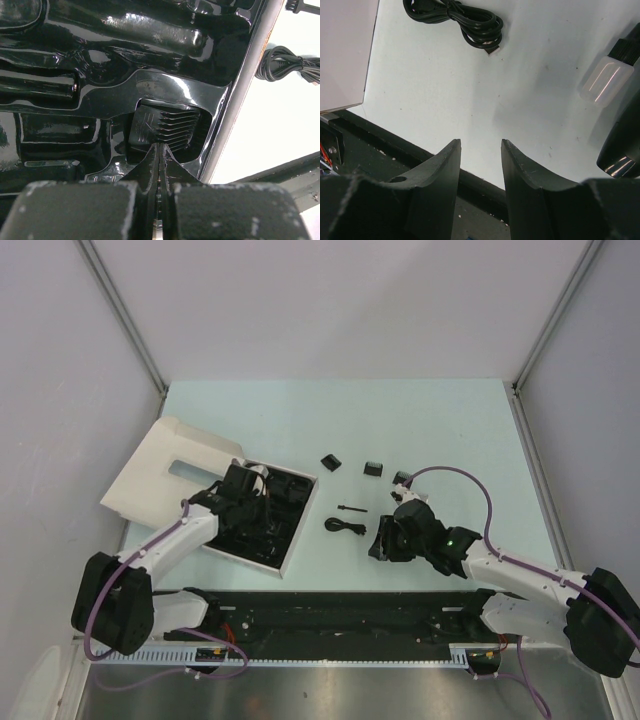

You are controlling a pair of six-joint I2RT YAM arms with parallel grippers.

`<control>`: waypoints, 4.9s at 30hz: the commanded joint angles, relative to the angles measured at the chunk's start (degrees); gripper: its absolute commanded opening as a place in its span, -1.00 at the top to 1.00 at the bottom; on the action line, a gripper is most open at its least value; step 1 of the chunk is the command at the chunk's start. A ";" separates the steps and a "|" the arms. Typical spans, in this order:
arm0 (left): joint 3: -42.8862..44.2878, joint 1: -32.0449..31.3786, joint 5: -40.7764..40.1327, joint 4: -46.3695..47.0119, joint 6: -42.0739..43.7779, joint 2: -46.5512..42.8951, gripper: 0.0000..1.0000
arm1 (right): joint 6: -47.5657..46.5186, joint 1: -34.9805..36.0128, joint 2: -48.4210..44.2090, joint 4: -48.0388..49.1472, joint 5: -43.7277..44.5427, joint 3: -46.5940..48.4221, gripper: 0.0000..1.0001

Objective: Sort the hair-cutting tools
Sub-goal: Place the haircut tool in the storage box, then pick up the haircut tool at the center of the board, then place the haircut tool in the storage box.

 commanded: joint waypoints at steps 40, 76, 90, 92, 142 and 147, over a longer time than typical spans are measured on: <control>16.72 -25.62 -2.63 16.49 11.98 3.78 -1.00 | -7.24 -18.89 2.07 -14.52 5.14 17.70 -0.48; 26.92 -28.79 -3.91 16.50 43.28 37.47 -0.42 | -8.03 -29.01 -3.74 -21.83 5.24 17.09 -0.47; 27.71 -28.70 -12.15 13.09 35.49 32.13 0.75 | -8.03 -29.71 -2.59 -19.55 4.62 17.17 -0.46; 28.23 -28.35 -13.49 11.94 31.79 30.10 0.81 | -8.03 -29.71 -1.81 -19.10 4.44 17.09 -0.46; 1.61 3.82 -32.57 -11.36 -7.87 -0.85 0.89 | -6.80 -29.10 7.60 -12.16 1.54 16.82 -0.41; 1.95 3.91 -32.21 -11.27 -7.95 0.82 0.87 | -6.45 -29.01 7.78 -12.07 1.54 16.91 -0.41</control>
